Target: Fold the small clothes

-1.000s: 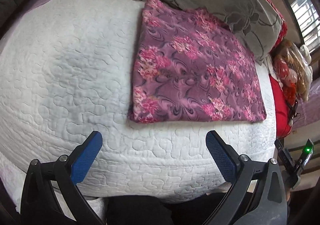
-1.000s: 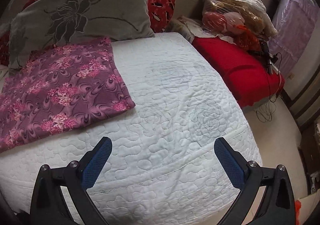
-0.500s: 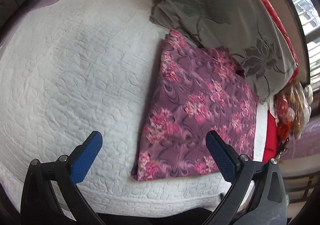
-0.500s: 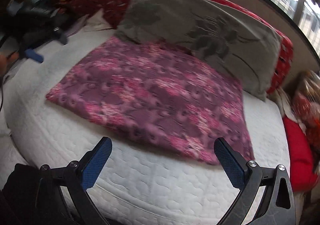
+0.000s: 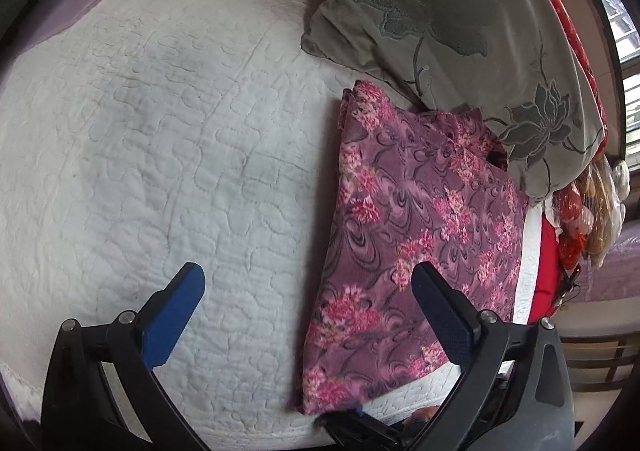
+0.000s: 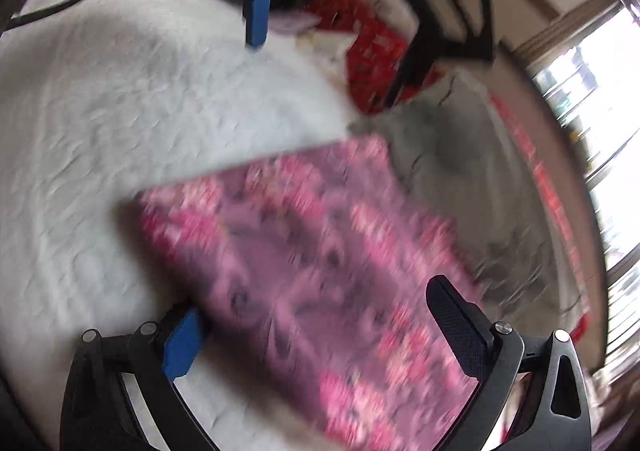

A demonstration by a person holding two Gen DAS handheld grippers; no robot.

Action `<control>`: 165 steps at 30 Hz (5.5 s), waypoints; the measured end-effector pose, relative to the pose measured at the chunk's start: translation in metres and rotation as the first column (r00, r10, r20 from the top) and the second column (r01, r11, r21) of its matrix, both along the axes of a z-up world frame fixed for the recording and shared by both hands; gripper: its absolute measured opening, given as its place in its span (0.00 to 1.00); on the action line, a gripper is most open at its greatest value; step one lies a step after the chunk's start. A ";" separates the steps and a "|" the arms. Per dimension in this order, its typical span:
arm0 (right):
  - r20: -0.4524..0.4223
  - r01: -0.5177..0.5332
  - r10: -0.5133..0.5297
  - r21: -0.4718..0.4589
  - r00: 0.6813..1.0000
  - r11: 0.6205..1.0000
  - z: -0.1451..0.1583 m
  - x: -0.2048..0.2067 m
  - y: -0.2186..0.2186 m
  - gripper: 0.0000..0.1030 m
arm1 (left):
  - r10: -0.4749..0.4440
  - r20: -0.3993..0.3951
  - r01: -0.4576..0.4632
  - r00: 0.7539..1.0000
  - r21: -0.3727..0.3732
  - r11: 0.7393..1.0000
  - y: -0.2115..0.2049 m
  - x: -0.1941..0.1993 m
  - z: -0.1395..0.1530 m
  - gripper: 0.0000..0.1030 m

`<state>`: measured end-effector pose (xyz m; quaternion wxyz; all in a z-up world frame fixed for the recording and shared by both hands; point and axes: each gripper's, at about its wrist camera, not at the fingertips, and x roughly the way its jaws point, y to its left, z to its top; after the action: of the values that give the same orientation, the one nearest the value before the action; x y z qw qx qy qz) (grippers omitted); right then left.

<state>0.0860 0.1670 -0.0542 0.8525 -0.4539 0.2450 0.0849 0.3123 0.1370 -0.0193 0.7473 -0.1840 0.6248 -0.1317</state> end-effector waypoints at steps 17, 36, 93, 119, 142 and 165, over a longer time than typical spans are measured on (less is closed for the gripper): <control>0.054 0.056 -0.073 0.257 0.996 0.965 0.050 0.015 -0.052 0.10 | -0.081 -0.058 0.071 0.995 -0.158 0.985 -0.079 0.032 -0.018 0.22; -0.027 0.232 -0.268 0.589 0.963 0.774 0.110 -0.024 -0.181 0.08 | -0.188 0.134 0.198 0.973 -0.063 0.978 -0.210 0.002 0.083 0.16; -0.610 0.621 -0.162 0.783 0.776 0.025 0.068 0.030 -0.446 0.43 | -0.110 0.148 0.084 0.983 0.169 0.982 -0.231 -0.077 -0.005 0.71; -0.634 0.684 -0.263 0.705 0.727 0.189 0.076 0.104 -0.417 0.04 | -0.079 0.155 0.066 0.985 0.091 0.994 -0.219 -0.046 0.013 0.79; -0.586 0.617 -0.216 0.673 0.781 0.408 0.075 -0.058 -0.430 0.41 | -0.253 0.161 0.204 0.954 0.267 0.942 -0.224 -0.131 0.012 0.84; -0.693 0.697 0.087 0.717 0.715 -0.021 0.026 0.023 -0.462 0.64 | -0.148 0.026 0.150 0.989 -0.256 0.955 -0.224 -0.025 -0.004 0.87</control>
<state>0.1094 -0.2951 -0.0280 0.7969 0.3683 0.4559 0.1466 0.2871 -0.0872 -0.0237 0.7071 -0.2314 0.6119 -0.2684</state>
